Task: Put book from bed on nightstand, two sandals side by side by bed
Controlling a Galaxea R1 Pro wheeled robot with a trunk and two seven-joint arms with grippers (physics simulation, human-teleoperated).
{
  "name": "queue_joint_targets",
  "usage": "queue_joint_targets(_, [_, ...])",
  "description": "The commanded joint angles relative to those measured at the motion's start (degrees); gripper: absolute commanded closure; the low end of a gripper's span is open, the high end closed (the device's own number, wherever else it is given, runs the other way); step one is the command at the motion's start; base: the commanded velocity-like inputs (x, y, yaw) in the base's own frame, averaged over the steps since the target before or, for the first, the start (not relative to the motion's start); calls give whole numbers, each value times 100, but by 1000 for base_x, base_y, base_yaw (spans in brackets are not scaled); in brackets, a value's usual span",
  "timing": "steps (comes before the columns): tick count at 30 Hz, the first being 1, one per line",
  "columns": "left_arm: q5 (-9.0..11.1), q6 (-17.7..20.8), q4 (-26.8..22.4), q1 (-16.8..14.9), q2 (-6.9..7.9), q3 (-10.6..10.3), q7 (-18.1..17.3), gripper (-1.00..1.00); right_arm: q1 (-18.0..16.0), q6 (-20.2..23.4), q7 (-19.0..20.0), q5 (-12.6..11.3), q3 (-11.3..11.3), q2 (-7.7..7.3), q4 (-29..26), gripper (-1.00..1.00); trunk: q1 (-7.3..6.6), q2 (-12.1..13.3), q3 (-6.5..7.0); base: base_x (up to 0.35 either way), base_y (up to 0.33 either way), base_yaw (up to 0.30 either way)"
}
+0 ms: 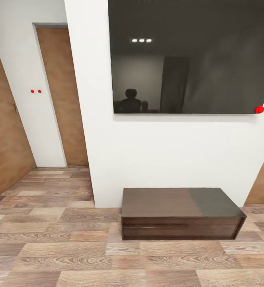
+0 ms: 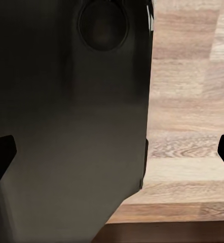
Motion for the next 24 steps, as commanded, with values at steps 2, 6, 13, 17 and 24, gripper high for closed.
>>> queue_joint_targets(2, [3, -3, 2, -1, 4, 4, -2, -100, -2, -2, -2, -2, 5, 0, -3, -100, 0, -2, 2, 0, 0, -256])
queue_joint_targets(6, [3, -3, 4, -1, 6, 4, -2, -100, -2, -2, -2, -2, 5, 0, -20, -100, 0, -2, 14, 0, 0, -256])
queue_joint_targets(13, [3, -3, 6, -1, 10, 1, -3, -100, -2, -2, -2, -2, 5, 0, -65, -100, 0, -2, 35, 0, 0, -256])
queue_joint_targets(17, [3, -2, 7, -1, 14, 0, -1, -100, -2, -2, -2, -2, 5, 0, -76, -100, 0, -2, 47, 0, 0, -256])
queue_joint_targets(24, [0, 3, 7, -1, 17, -5, -3, -100, -2, -2, -2, -1, 5, -3, -84, -100, 0, -2, 68, 0, 0, -256])
